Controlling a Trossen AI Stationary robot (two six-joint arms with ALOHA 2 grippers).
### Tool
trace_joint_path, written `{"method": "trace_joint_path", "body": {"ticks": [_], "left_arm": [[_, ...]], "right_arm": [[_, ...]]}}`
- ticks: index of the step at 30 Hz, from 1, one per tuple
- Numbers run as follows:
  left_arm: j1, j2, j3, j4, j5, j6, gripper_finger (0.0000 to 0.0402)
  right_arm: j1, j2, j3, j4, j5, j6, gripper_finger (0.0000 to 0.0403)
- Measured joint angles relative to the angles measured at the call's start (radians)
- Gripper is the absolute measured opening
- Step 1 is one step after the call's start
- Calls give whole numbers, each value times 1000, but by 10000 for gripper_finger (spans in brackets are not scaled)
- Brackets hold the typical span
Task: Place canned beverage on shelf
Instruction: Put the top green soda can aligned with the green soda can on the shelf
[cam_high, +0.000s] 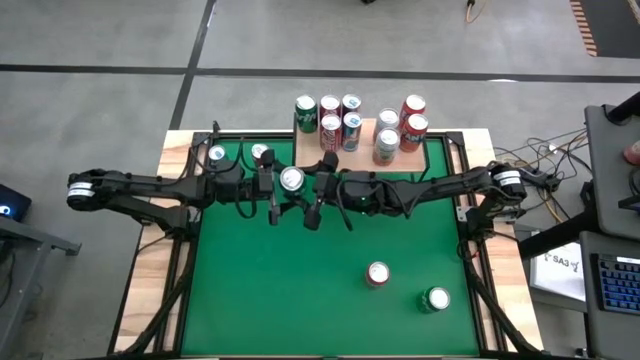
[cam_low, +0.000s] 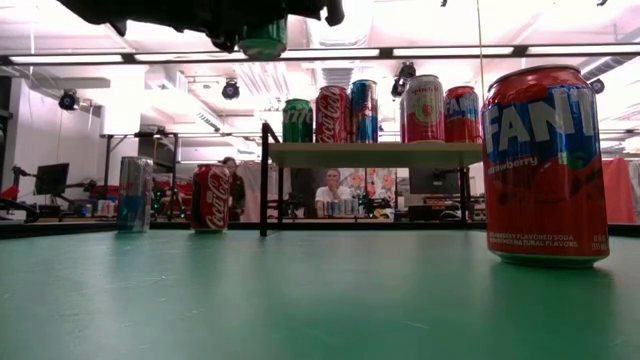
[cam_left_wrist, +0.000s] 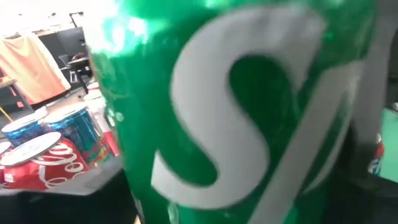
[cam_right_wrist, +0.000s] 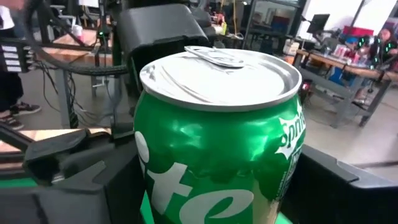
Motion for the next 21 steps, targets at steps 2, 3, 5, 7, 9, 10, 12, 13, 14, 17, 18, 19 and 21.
{"method": "trace_joint_path", "body": {"ticks": [2,3,5,7,9,10,12,13,14,17,18,19,21], "left_arm": [[0,0,0,-7,-4,2,373],[0,0,0,-9,-5,7,383],[0,-4,0,-16,-5,24,388],[0,-12,0,-19,-7,43,380],[3,-24,0,-34,-10,72,372],[3,-32,0,-52,-22,87,369],[3,-51,0,-85,-77,130,364],[4,-64,0,-107,-108,153,363],[7,-77,0,-123,-136,176,362],[24,-128,0,-180,-166,238,362],[32,-149,0,-200,-167,255,362],[42,-169,0,-219,-163,264,362],[63,-209,-1,-238,-150,268,362]], "right_arm": [[0,-1,-1,-2,3,22,292],[-1,-3,-1,0,6,25,292],[0,-12,-1,1,26,27,292],[0,-28,-1,2,50,28,292],[0,-43,-1,1,60,33,292],[0,-51,-1,-2,63,39,292],[0,-69,-1,-4,80,45,292],[0,-76,-1,-9,94,45,292],[0,-84,-1,-9,109,45,292],[0,-102,-1,-36,182,45,292],[0,-104,-1,-43,204,45,292],[0,-105,-1,-49,221,46,292],[-4,-104,-6,-54,239,61,292]]}}
